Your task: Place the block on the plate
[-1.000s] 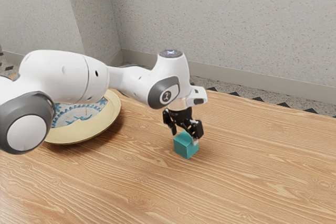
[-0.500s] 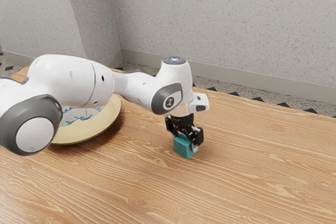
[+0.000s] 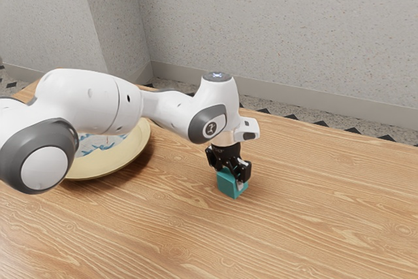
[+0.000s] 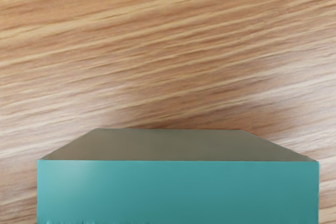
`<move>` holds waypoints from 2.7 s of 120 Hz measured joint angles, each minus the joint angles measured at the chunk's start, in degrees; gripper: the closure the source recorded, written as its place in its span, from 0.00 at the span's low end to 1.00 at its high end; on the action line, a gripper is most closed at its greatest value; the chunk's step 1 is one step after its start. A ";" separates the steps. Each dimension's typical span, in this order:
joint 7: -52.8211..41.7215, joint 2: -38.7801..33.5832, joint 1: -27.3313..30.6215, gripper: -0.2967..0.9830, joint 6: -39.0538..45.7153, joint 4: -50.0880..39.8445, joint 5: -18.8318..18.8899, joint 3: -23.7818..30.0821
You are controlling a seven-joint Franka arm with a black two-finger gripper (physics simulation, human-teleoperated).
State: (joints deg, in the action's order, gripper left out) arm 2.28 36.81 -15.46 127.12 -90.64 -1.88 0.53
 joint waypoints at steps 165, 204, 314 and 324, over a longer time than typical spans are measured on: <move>-1.19 -10.95 32.03 0.47 -8.07 -0.60 9.18 10.25; -1.46 -10.17 52.77 0.46 -10.06 -0.89 18.17 28.17; -1.90 0.45 70.30 0.35 -12.67 -0.27 31.83 40.85; -2.05 0.30 70.31 0.31 -12.82 -0.23 31.88 40.94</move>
State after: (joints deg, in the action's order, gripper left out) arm 0.23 37.11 54.85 114.30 -90.86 30.00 41.47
